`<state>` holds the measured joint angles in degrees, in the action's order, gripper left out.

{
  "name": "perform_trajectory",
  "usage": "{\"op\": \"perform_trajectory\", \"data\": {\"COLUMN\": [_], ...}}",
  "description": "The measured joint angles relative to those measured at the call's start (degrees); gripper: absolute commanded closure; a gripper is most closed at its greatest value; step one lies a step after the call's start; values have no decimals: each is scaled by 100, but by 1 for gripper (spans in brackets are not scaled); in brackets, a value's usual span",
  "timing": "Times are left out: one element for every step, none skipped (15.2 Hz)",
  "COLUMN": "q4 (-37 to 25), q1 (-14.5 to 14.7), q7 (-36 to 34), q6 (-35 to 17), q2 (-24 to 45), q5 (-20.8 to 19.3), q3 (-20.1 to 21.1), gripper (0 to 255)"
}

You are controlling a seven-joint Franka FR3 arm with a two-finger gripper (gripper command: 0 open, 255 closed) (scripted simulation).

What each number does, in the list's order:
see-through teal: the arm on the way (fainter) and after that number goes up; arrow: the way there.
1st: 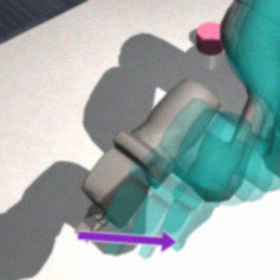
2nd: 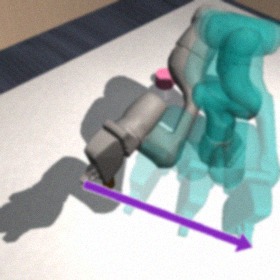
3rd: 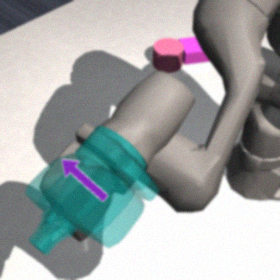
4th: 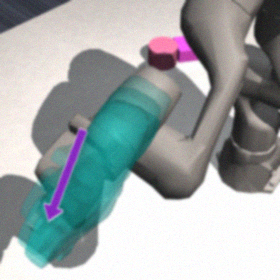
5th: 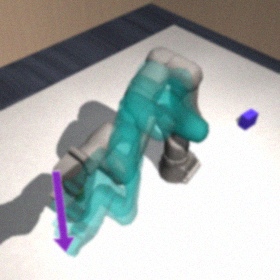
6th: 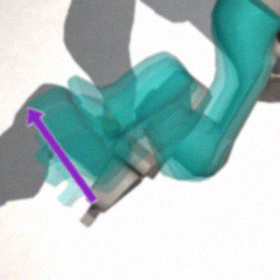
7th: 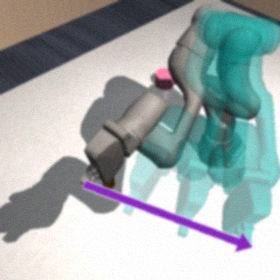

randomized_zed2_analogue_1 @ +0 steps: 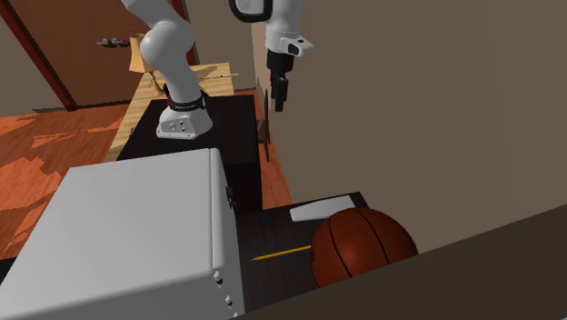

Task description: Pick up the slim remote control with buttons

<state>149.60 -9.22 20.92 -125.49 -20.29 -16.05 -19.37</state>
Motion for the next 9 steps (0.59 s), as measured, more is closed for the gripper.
{"op": "perform_trajectory", "data": {"q4": [-53, -210, -296, -348, -415, -483, -559, -720, -824], "q1": [-7, -11, -19, 5, 10, -2, -7, -15, -65], "q7": [130, 314, 487, 592, 745, 936, 1113, 1332, 1581], "q6": [-211, -397, -601, -796, -991, -1186, -1349, -1480, -1618], "q2": [225, 523, 778, 1006, 1245, 1485, 1709, 1989, 2223], "q5": [27, 90, 157, 250, 360, 484, 627, 825, 1012], "q3": [-108, -241, -356, -413, -490, -575, -629, -676, -726], "gripper": [0, 0, 0, 0, 0, 0, 0, 0, 0]}}
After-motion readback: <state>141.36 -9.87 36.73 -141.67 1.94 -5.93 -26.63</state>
